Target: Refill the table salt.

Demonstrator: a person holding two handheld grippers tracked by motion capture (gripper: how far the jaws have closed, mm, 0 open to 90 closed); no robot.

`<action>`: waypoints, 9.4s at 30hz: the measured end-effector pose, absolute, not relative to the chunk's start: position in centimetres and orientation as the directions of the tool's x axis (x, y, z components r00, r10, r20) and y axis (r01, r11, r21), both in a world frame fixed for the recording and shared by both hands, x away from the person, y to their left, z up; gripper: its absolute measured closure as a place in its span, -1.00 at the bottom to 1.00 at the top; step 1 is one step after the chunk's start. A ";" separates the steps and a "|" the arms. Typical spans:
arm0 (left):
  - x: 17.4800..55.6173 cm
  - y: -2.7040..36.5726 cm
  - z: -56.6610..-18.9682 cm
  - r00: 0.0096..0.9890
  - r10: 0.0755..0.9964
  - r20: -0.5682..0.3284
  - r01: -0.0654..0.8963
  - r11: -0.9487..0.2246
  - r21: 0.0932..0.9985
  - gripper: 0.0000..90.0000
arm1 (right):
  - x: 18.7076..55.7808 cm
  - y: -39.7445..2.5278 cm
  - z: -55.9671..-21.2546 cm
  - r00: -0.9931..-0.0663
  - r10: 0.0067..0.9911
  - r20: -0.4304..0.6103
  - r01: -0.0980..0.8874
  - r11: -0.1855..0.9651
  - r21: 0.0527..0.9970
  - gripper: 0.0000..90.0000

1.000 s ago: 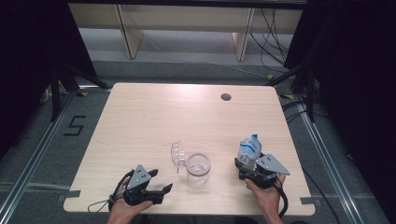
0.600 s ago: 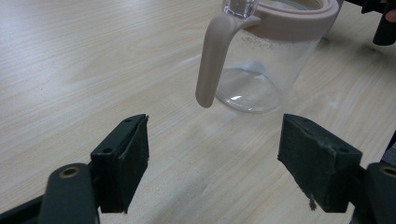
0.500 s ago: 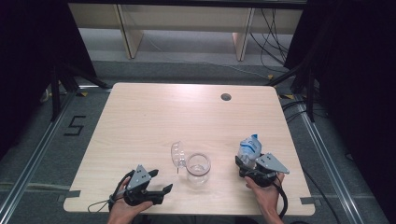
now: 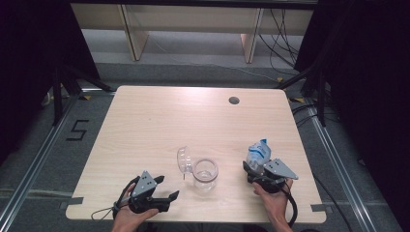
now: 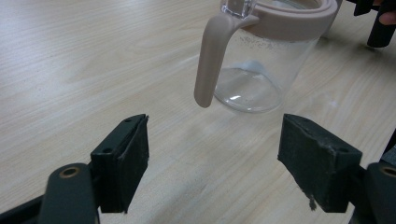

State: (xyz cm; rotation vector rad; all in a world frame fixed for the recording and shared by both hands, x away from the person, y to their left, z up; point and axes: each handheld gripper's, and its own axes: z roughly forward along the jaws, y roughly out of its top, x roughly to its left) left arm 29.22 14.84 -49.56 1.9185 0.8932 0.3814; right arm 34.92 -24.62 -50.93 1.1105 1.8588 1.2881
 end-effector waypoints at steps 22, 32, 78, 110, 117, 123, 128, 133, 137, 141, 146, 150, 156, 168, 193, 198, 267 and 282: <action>29.2 14.8 -49.6 0.686 0.719 -0.116 0.431 -0.272 0.860 -0.46 | 35.4 -24.8 -51.3 -0.465 0.885 -0.033 0.278 0.181 0.943 -0.23; 29.2 14.8 -49.6 0.687 0.720 -0.104 0.424 -0.279 0.862 -0.46 | 35.4 -24.9 -51.3 -0.464 0.885 -0.027 0.274 0.172 0.946 -0.15; 29.2 14.7 -49.6 0.692 0.714 -0.109 0.420 -0.276 0.864 -0.45 | 35.8 -24.7 -50.0 -0.568 0.821 -0.063 0.236 0.236 0.943 -0.06; 29.3 14.8 -49.8 0.688 0.717 -0.116 0.428 -0.272 0.862 -0.46 | 36.3 -21.3 -47.9 -0.663 0.650 -0.372 -0.031 0.473 0.881 -0.05; 29.3 14.8 -49.8 0.681 0.722 -0.125 0.438 -0.265 0.859 -0.46 | 36.6 -20.9 -47.4 -0.664 0.624 -0.412 -0.073 0.495 0.866 -0.05; 29.3 14.8 -49.8 0.678 0.723 -0.131 0.443 -0.260 0.858 -0.46 | 36.9 -20.5 -47.1 -0.668 0.614 -0.420 -0.076 0.505 0.860 -0.05; 29.3 14.9 -49.7 0.675 0.726 -0.129 0.440 -0.257 0.860 -0.46 | 37.3 -20.6 -46.8 -0.652 0.607 -0.454 -0.101 0.524 0.846 -0.05; 29.3 14.9 -49.7 0.683 0.722 -0.113 0.431 -0.274 0.860 -0.46 | 37.5 -20.5 -46.7 -0.640 0.591 -0.491 -0.120 0.554 0.824 -0.05; 29.3 14.9 -49.8 0.680 0.721 -0.131 0.440 -0.259 0.860 -0.46 | 37.5 -20.2 -46.7 -0.631 0.559 -0.537 -0.151 0.591 0.793 -0.05; 29.3 14.9 -49.7 0.687 0.718 -0.115 0.430 -0.274 0.860 -0.46 | 37.5 -19.9 -46.7 -0.623 0.540 -0.566 -0.174 0.610 0.773 -0.05; 29.2 14.9 -49.7 0.681 0.721 -0.125 0.437 -0.263 0.860 -0.46 | 37.6 -19.9 -46.8 -0.618 0.520 -0.590 -0.183 0.635 0.751 -0.04; 29.2 14.9 -49.6 0.686 0.719 -0.110 0.427 -0.275 0.861 -0.46 | 37.5 -19.8 -46.8 -0.605 0.508 -0.613 -0.201 0.647 0.735 -0.04; 29.2 14.9 -49.6 0.687 0.719 -0.100 0.423 -0.285 0.860 -0.46 | 37.0 -19.5 -47.1 -0.593 0.468 -0.655 -0.226 0.684 0.693 -0.04; 29.2 14.9 -49.6 0.696 0.711 -0.103 0.421 -0.287 0.860 -0.47 | 36.7 -19.1 -47.4 -0.544 0.396 -0.740 -0.281 0.745 0.605 -0.04; 29.2 14.7 -49.7 0.695 0.709 -0.119 0.433 -0.280 0.857 -0.47 | 36.1 -18.4 -47.8 -0.422 0.249 -0.872 -0.344 0.846 0.408 -0.02; 29.2 14.7 -49.7 0.695 0.710 -0.118 0.431 -0.280 0.858 -0.47 | 36.0 -18.2 -48.0 -0.425 0.224 -0.877 -0.347 0.855 0.386 -0.01; 29.1 14.8 -49.7 0.691 0.715 -0.108 0.428 -0.284 0.858 -0.47 | 35.3 -17.2 -47.7 -0.219 -0.017 -0.975 -0.425 0.902 0.080 0.05; 29.2 14.7 -49.7 0.695 0.710 -0.111 0.421 -0.277 0.864 -0.47 | 35.2 -17.4 -47.4 -0.172 -0.077 -0.982 -0.415 0.910 0.001 0.05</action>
